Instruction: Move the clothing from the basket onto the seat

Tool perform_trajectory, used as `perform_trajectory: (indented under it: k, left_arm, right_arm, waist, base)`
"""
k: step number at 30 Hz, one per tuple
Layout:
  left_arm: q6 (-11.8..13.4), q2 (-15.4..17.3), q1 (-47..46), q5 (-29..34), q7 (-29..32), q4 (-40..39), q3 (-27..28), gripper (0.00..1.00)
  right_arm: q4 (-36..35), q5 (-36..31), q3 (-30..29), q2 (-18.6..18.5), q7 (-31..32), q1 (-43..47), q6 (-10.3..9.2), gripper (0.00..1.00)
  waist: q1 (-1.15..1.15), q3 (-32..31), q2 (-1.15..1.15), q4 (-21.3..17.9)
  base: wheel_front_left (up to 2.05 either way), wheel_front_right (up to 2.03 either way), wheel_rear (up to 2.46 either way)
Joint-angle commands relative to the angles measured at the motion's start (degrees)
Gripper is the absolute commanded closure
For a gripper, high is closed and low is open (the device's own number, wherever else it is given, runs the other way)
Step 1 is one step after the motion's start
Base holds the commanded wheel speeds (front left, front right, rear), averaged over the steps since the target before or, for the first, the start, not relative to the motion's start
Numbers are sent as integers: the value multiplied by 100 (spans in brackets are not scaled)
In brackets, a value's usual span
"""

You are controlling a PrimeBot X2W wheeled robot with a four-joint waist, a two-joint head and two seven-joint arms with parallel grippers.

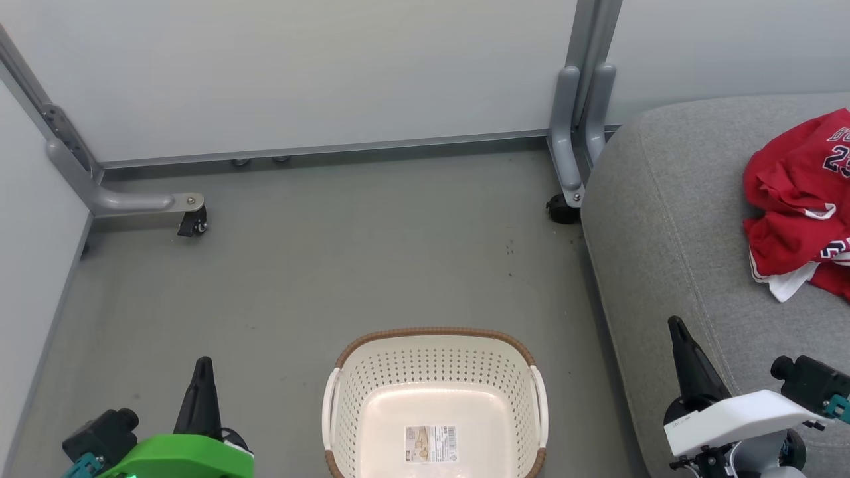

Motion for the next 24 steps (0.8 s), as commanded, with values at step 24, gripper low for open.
perform_trajectory:
  k: [24]
  left_arm:
    - [-166,-43,-410,-1848,486,-26,310,100]
  right_arm:
    - [342,1970,-128,-81,226,-449,1,100]
  waist:
    - [0,5,0,-15]
  base:
    - [0,0,0]
